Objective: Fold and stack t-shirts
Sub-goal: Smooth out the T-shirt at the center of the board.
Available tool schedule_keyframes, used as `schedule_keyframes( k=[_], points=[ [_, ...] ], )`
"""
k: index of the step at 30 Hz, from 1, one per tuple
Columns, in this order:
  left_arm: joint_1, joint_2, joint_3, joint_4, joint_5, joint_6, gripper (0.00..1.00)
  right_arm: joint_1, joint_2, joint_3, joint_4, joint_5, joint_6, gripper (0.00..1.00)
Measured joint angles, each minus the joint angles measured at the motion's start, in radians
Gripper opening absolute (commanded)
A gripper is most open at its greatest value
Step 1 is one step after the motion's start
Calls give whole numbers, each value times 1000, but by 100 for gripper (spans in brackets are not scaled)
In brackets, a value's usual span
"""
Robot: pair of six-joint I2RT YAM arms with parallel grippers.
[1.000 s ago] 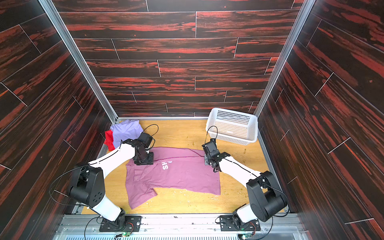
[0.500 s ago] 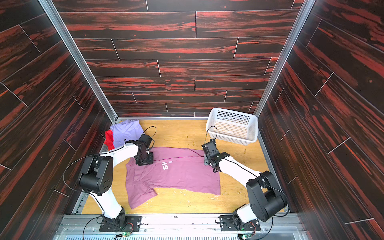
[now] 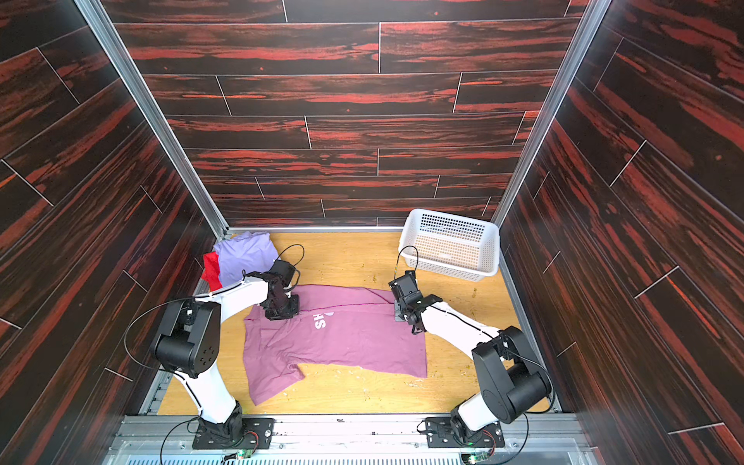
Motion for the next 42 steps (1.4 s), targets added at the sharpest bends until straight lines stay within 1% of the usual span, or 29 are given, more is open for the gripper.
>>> schedule_keyframes(
  k=[7,15,17,21,24,26,29,37,38,39,40,41,42],
  points=[
    [-1,-8,-1,-13,6,2,0,8,0,2,-2,1,0,37],
    [-27,-128,-29,-59,13,-2,0,17,0,2,-1,1,3,38],
    [-42,-148,-32,-66,16,-8,0,20,1,2,2,0,5,42],
    [-73,-158,-46,-67,25,-18,0,36,24,20,22,-21,13,57],
    [-95,-158,-57,-67,34,-29,0,51,70,70,51,-39,12,65],
    [-107,-158,-62,-66,40,-34,0,59,116,119,76,-47,8,68],
    [-127,-158,-65,-66,47,-42,0,64,176,176,116,-58,2,68],
    [-159,-193,-107,-82,61,-56,3,64,326,256,171,-85,-1,68],
    [-161,-199,-113,-86,63,-57,7,64,343,260,175,-90,-1,68],
    [-164,-204,-119,-93,66,-56,20,64,360,260,180,-95,0,68],
    [-169,-211,-127,-98,69,-56,38,64,374,260,180,-99,0,68],
    [-173,-216,-134,-108,75,-57,57,64,382,260,180,-101,0,68],
    [-180,-220,-140,-117,78,-63,94,64,392,260,181,-102,1,68]
  ],
)
